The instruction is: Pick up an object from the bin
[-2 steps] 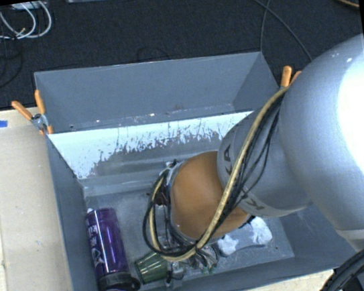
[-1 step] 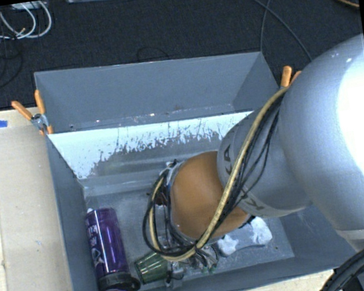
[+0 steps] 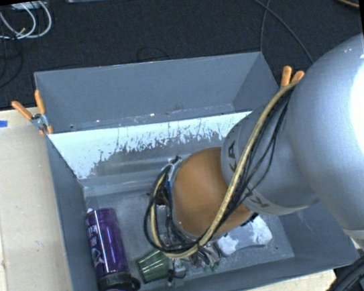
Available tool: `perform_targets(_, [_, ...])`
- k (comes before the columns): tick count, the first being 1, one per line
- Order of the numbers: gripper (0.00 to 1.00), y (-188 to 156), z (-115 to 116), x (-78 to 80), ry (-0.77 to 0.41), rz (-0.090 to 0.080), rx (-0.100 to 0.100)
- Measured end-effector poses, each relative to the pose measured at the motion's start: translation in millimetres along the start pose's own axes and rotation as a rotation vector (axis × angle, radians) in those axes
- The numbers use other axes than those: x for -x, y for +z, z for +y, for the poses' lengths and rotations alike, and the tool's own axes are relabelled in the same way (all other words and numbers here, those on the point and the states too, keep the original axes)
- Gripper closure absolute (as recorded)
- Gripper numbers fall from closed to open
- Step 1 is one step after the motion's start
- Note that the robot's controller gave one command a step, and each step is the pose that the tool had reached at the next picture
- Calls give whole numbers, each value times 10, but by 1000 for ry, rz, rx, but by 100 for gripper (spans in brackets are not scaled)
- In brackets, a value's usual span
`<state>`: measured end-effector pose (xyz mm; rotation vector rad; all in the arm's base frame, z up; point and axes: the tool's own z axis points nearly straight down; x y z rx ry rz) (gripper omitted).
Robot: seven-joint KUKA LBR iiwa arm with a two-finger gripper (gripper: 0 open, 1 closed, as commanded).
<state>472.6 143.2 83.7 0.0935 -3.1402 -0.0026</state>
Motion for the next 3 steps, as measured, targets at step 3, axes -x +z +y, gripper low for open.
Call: perform_targets(3, [100,-595,-4,-19,5,10,-2])
